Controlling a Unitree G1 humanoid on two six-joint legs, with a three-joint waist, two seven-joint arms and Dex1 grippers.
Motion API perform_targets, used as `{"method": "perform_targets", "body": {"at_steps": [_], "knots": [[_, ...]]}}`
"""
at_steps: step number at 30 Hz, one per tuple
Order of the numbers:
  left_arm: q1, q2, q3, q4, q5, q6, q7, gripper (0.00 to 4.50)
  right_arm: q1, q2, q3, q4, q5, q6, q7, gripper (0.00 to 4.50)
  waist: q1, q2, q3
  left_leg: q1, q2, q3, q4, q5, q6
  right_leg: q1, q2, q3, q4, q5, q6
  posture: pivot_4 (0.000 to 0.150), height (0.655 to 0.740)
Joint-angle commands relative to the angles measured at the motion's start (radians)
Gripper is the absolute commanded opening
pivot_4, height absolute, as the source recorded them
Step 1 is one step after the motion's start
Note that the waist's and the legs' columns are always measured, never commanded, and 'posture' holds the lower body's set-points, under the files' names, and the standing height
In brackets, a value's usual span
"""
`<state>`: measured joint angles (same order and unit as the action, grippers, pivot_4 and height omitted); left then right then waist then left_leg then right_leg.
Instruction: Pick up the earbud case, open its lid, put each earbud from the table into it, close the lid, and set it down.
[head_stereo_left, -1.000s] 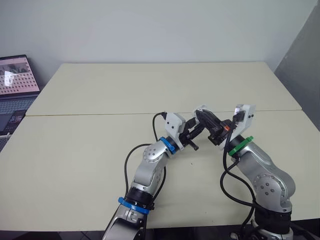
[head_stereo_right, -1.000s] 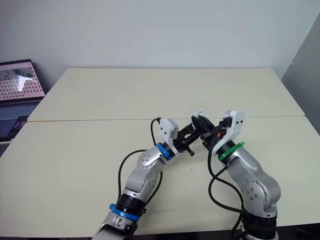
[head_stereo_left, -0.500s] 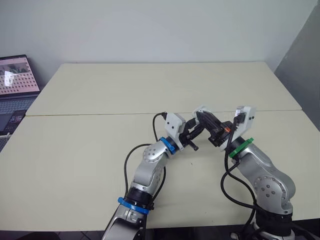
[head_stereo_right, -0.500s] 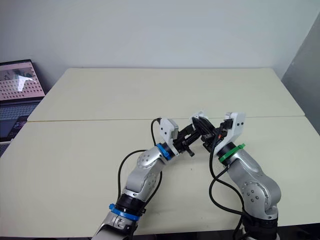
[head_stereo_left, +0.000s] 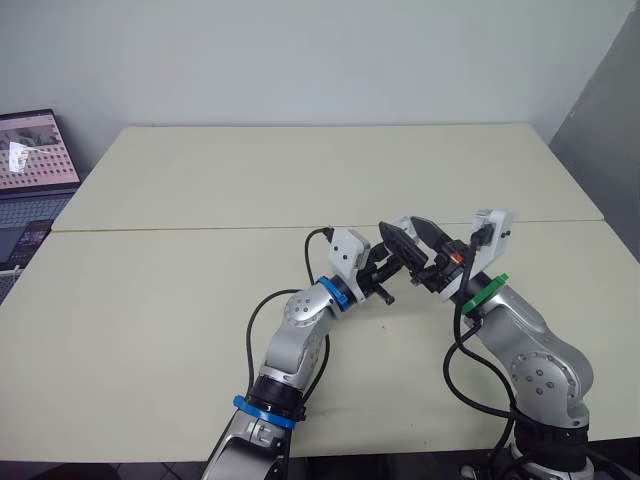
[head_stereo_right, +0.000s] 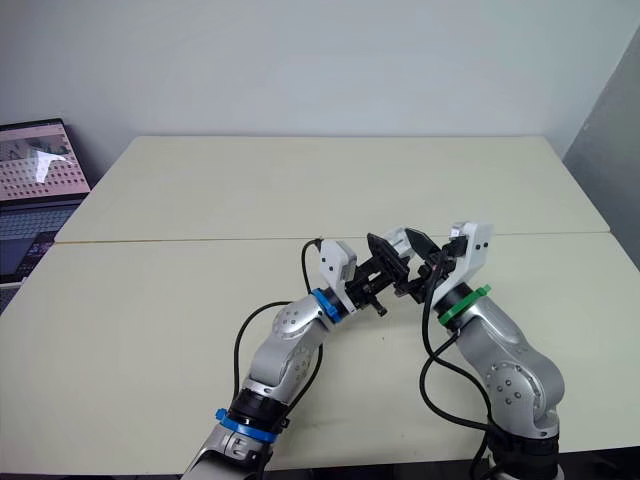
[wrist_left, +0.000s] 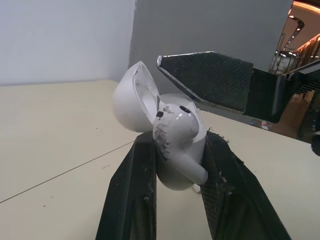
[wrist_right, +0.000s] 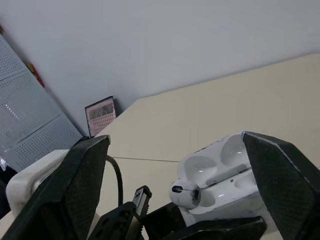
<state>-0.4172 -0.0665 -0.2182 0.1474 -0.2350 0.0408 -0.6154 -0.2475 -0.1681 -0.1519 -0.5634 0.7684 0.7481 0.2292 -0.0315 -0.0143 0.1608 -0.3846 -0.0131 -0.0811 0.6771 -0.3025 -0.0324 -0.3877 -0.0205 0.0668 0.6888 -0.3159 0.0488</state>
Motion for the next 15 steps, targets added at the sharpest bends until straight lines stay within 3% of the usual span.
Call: {"method": "perform_targets", "body": {"at_steps": [1, 10, 15], "knots": [[-0.015, -0.016, -0.016, -0.075, -0.017, -0.024, -0.014, 0.78, -0.007, -0.022, -0.039, -0.003, 0.024, -0.012, -0.015, 4.48, 0.0, 0.0, 0.0, 0.0, 0.0, 0.0, 0.0, 0.0, 0.0, 0.0, 0.0, 0.0, 0.0, 0.0, 0.0, 0.15, 0.74], [0.019, 0.048, 0.007, -0.091, -0.041, -0.014, -0.056, 0.78, 0.006, -0.122, -0.09, -0.009, 0.053, -0.018, 0.012, 4.48, 0.0, 0.0, 0.0, 0.0, 0.0, 0.0, 0.0, 0.0, 0.0, 0.0, 0.0, 0.0, 0.0, 0.0, 0.0, 0.15, 0.74], [0.037, 0.061, 0.025, -0.126, -0.158, 0.058, -0.145, 0.78, -0.003, -0.164, -0.112, -0.013, 0.079, -0.024, 0.03, 4.48, 0.001, 0.0, 0.0, 0.0, 0.0, 0.0, 0.0, 0.0, 0.0, 0.0, 0.0, 0.0, 0.0, 0.0, 0.0, 0.15, 0.74]]}}
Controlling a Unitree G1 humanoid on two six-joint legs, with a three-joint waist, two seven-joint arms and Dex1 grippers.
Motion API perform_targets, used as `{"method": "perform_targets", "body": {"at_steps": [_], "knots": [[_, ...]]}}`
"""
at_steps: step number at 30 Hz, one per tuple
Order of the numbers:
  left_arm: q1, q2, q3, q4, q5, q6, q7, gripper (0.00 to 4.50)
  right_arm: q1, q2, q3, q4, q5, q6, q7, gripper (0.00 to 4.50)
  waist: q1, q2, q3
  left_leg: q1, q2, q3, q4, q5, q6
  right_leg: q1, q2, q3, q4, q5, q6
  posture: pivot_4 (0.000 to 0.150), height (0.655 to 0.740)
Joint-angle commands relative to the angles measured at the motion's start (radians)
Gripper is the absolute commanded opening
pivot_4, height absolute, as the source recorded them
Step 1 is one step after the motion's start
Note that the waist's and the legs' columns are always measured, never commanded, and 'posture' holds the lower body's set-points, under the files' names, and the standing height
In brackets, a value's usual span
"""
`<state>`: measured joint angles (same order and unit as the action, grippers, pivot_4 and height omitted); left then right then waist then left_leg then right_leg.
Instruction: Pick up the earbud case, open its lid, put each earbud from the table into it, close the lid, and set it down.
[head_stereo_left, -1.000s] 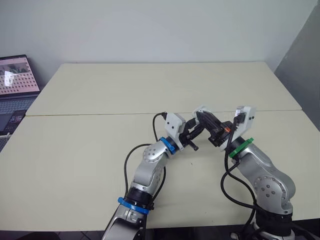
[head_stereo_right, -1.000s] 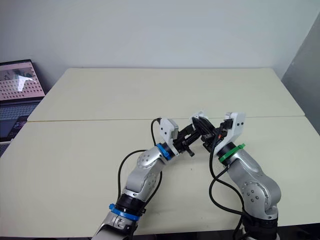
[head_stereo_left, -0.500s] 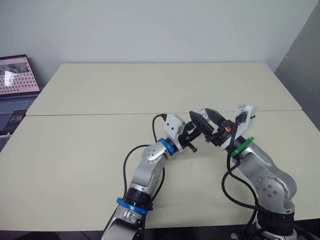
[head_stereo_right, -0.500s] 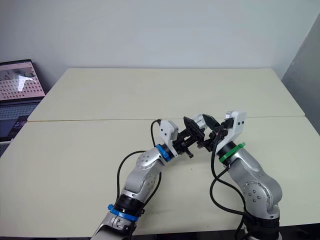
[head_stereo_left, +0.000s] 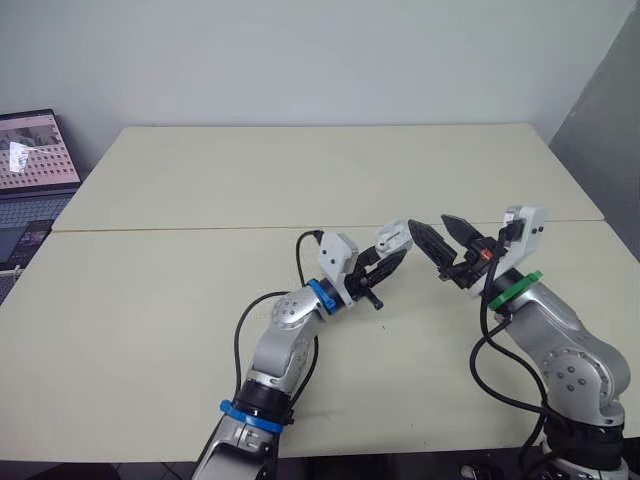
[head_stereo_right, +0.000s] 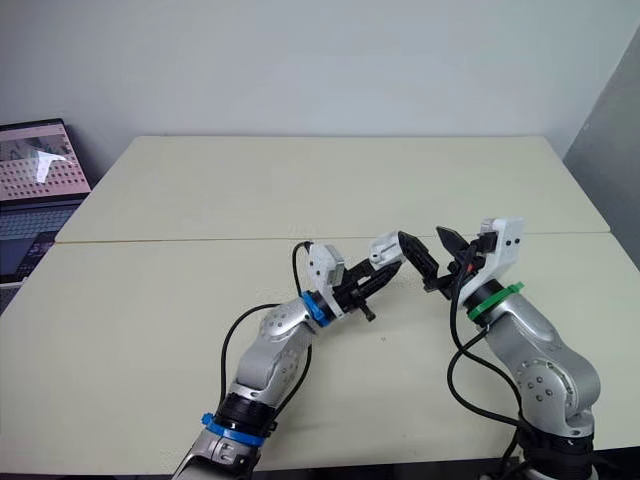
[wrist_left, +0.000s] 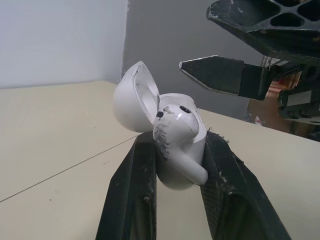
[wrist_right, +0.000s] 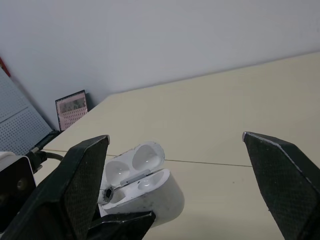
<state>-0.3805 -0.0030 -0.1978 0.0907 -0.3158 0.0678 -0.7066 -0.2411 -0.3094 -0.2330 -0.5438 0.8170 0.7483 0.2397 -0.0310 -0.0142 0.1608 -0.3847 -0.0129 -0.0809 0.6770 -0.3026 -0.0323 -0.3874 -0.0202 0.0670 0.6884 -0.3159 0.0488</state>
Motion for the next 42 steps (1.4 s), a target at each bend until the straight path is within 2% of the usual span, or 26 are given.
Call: {"method": "perform_targets", "body": {"at_steps": [1, 8, 12, 23, 40, 42], "knots": [[0.004, 0.004, 0.008, -0.078, -0.103, 0.05, -0.076, 0.78, -0.007, -0.032, -0.031, -0.035, 0.03, -0.024, 0.024, 4.48, 0.0, 0.0, 0.0, 0.0, 0.0, 0.0, 0.0, 0.0, 0.0, 0.0, 0.0, 0.0, 0.0, 0.0, 0.0, 0.15, 0.74], [0.009, 0.057, 0.027, -0.098, -0.177, 0.125, -0.154, 0.78, 0.016, -0.103, -0.002, -0.078, 0.025, -0.02, 0.062, 4.48, 0.0, 0.0, 0.0, 0.0, 0.0, 0.0, 0.0, 0.0, 0.0, 0.0, 0.0, 0.0, 0.0, 0.0, 0.0, 0.15, 0.74], [0.001, 0.083, 0.031, -0.083, -0.174, 0.132, -0.175, 0.78, 0.015, -0.169, 0.062, -0.121, -0.035, -0.03, 0.093, 4.48, 0.0, 0.0, 0.0, 0.0, 0.0, 0.0, 0.0, 0.0, 0.0, 0.0, 0.0, 0.0, 0.0, 0.0, 0.0, 0.15, 0.74], [-0.006, 0.108, 0.016, -0.049, -0.113, 0.1, -0.195, 0.78, -0.027, -0.223, 0.215, -0.179, -0.156, -0.024, 0.1, 4.48, 0.001, 0.0, 0.0, 0.0, 0.0, -0.001, 0.0, 0.0, 0.0, 0.0, 0.0, -0.001, -0.001, 0.0, 0.0, 0.15, 0.74], [-0.02, 0.054, 0.009, -0.007, 0.0, 0.033, -0.059, 0.78, -0.003, -0.223, 0.405, -0.148, -0.499, -0.083, 0.045, 4.48, 0.001, 0.0, 0.0, 0.0, 0.0, -0.001, 0.0, 0.0, 0.0, 0.0, 0.0, -0.001, -0.001, 0.0, 0.0, 0.15, 0.74], [-0.021, 0.048, 0.007, -0.001, 0.009, 0.026, -0.046, 0.78, -0.005, -0.218, 0.414, -0.142, -0.531, -0.09, 0.042, 3.86, 0.001, 0.0, 0.0, 0.0, 0.0, -0.001, 0.0, 0.0, 0.0, 0.0, 0.0, -0.001, -0.001, 0.0, 0.0, 0.15, 0.74]]}}
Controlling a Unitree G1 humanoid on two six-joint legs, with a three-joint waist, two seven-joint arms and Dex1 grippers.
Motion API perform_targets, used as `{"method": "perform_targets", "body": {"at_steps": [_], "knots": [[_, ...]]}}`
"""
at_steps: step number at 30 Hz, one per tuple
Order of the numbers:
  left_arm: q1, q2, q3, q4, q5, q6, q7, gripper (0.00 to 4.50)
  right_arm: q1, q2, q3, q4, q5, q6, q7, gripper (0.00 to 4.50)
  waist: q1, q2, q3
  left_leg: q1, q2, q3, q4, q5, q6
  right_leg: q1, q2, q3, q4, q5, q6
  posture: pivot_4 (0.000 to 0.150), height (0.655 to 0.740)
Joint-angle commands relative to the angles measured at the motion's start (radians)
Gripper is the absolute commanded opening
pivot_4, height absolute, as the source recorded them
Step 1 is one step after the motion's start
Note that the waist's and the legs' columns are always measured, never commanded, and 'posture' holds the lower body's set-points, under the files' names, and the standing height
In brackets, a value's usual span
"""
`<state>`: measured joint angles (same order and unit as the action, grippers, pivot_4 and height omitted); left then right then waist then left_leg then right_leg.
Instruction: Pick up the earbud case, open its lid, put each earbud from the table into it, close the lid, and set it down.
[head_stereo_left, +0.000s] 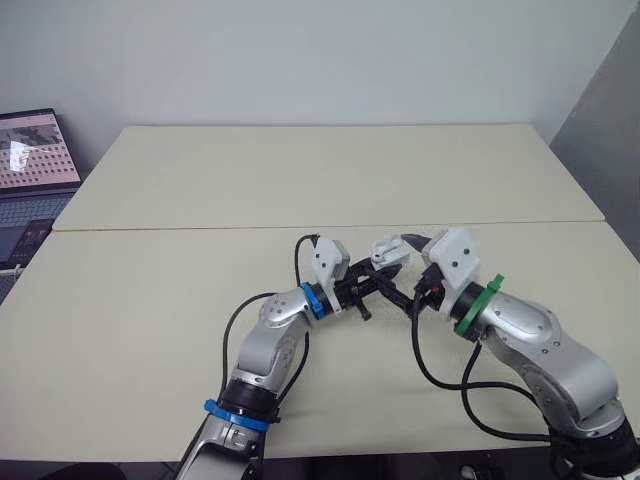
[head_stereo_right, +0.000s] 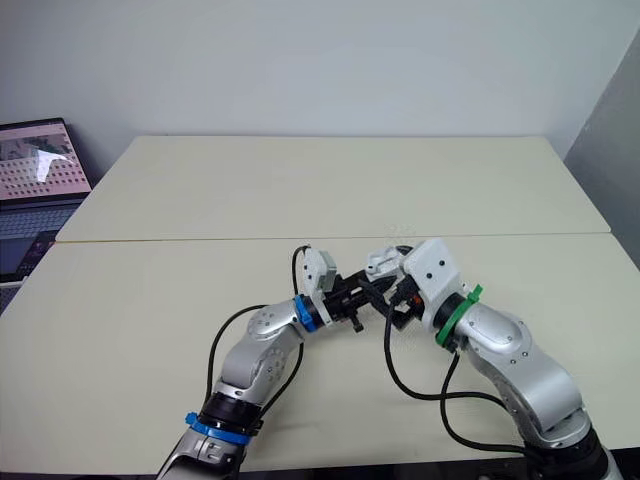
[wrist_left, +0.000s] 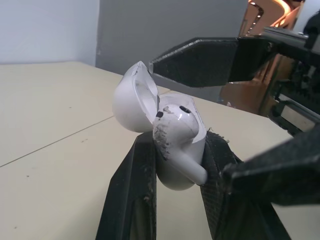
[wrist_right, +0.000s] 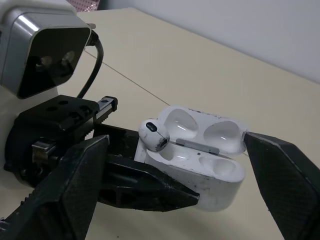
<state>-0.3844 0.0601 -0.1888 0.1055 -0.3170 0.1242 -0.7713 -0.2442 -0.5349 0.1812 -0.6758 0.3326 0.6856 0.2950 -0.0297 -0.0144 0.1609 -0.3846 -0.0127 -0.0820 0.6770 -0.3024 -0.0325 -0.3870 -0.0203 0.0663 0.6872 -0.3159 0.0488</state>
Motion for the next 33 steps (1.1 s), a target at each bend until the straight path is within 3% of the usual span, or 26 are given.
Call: {"method": "perform_targets", "body": {"at_steps": [1, 10, 33], "knots": [[-0.017, -0.017, -0.003, -0.015, 0.015, -0.034, 0.023, 0.78, -0.001, 0.014, 0.003, -0.009, -0.056, -0.029, -0.015, 3.54, 0.0, 0.0, 0.0, 0.0, 0.0, 0.0, 0.0, 0.0, 0.0, 0.0, 0.0, 0.0, 0.0, 0.0, 0.0, 0.15, 0.74], [-0.017, -0.023, -0.005, -0.004, 0.036, -0.051, 0.044, 0.78, -0.002, 0.064, 0.033, -0.007, -0.107, -0.037, 0.005, 0.26, 0.0, 0.0, 0.0, 0.0, 0.0, 0.0, 0.0, 0.0, 0.0, 0.0, 0.0, 0.0, 0.0, 0.0, 0.0, 0.15, 0.74], [-0.011, -0.017, -0.004, -0.003, 0.047, -0.069, 0.024, 0.78, 0.026, 0.123, -0.044, -0.015, -0.084, 0.07, 0.027, 0.26, 0.0, 0.0, 0.0, 0.0, 0.0, 0.0, 0.0, 0.0, 0.0, 0.0, 0.0, 0.0, 0.0, 0.0, 0.0, 0.15, 0.74]]}}
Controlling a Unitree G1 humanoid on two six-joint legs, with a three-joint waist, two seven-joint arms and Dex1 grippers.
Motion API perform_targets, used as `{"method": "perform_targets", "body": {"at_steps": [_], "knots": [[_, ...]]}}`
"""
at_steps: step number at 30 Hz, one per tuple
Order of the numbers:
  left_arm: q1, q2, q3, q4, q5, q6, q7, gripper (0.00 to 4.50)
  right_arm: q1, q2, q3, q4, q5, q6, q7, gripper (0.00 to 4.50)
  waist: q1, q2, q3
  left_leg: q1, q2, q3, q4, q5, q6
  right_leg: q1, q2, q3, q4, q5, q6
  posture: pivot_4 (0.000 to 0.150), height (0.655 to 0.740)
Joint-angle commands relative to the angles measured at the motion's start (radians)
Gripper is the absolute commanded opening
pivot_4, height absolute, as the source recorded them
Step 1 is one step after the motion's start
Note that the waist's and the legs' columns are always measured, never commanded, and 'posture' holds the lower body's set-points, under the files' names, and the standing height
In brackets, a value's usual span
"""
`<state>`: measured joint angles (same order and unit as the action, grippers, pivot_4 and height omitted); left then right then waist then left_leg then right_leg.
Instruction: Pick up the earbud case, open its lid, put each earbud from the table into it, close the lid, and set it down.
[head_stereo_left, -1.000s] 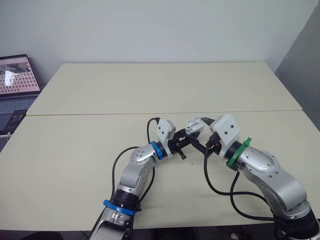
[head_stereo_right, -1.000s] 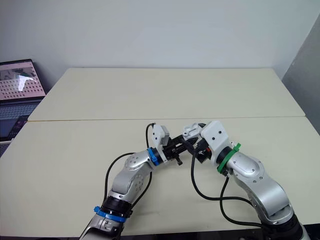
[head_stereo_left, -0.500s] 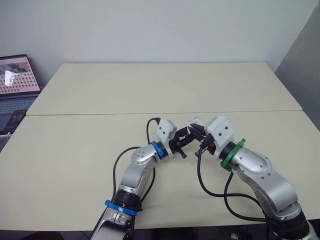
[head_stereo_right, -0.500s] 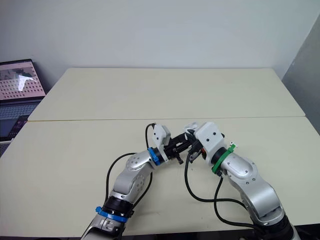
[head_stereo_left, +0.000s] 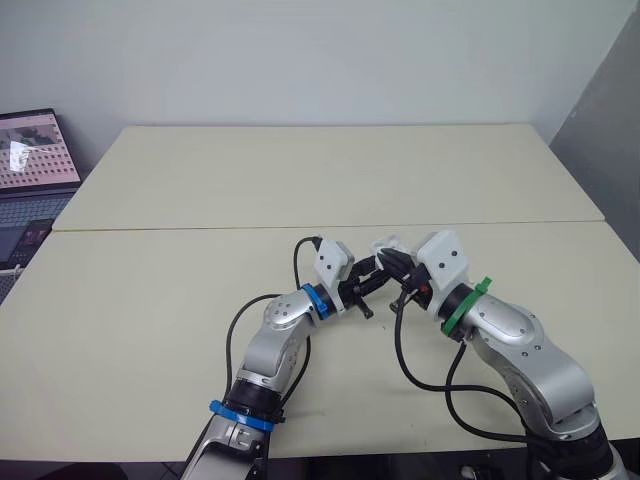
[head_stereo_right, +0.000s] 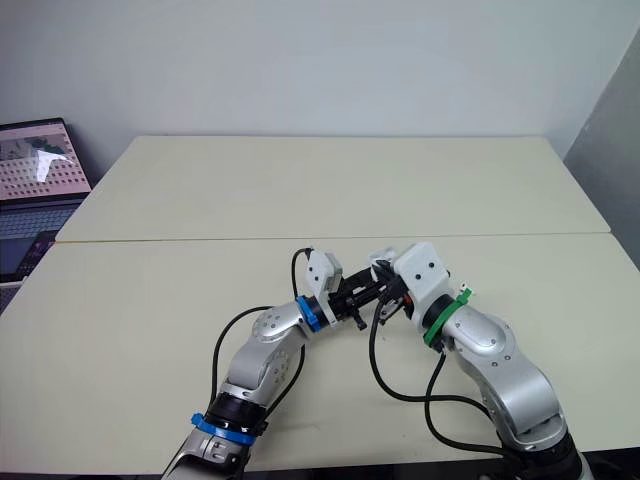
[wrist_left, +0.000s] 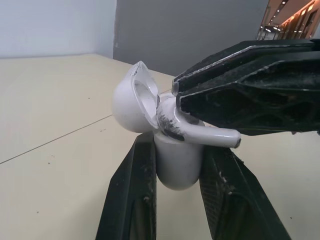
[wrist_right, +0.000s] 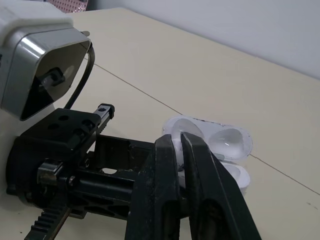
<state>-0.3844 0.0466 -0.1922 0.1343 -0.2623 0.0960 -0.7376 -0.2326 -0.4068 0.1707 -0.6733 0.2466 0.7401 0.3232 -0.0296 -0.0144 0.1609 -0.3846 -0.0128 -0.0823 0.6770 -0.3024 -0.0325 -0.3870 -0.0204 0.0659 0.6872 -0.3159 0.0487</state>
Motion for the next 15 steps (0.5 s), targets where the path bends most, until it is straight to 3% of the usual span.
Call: {"method": "perform_targets", "body": {"at_steps": [1, 15], "knots": [[-0.011, -0.002, -0.001, -0.031, -0.007, -0.042, -0.01, 0.78, 0.018, -0.009, -0.043, -0.018, 0.003, 0.016, 0.0, 0.26, 0.0, 0.0, 0.0, 0.0, 0.0, 0.0, 0.0, 0.0, 0.0, 0.0, 0.0, 0.0, 0.0, 0.0, 0.0, 0.15, 0.74], [-0.014, 0.01, -0.009, -0.018, 0.007, -0.061, -0.018, 0.78, 0.035, -0.005, -0.158, -0.056, 0.079, 0.049, 0.016, 0.26, 0.0, 0.0, 0.0, 0.0, 0.0, 0.0, 0.0, 0.0, 0.0, 0.0, 0.0, 0.0, 0.0, 0.0, 0.0, 0.15, 0.74]]}}
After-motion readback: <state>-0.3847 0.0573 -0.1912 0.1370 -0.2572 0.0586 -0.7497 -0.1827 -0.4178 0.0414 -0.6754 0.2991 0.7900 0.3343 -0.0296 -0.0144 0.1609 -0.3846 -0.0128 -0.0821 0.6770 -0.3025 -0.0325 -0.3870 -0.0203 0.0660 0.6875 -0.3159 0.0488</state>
